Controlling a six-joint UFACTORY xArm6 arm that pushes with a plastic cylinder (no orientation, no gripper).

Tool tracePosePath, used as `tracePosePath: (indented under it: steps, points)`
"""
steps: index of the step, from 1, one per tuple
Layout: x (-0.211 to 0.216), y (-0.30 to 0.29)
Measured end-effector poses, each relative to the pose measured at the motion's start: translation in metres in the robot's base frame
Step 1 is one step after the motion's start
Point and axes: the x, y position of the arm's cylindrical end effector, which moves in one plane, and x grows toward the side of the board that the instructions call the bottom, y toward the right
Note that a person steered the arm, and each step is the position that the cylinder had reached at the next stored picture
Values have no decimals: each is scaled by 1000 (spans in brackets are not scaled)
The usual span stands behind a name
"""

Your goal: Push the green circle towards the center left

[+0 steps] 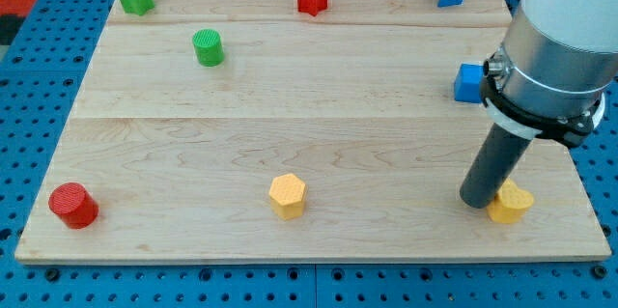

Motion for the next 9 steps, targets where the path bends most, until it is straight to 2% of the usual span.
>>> tracePosePath:
  steps: [3,4,9]
  points:
    - [0,14]
    - [-26,-26]
    - [-261,-232]
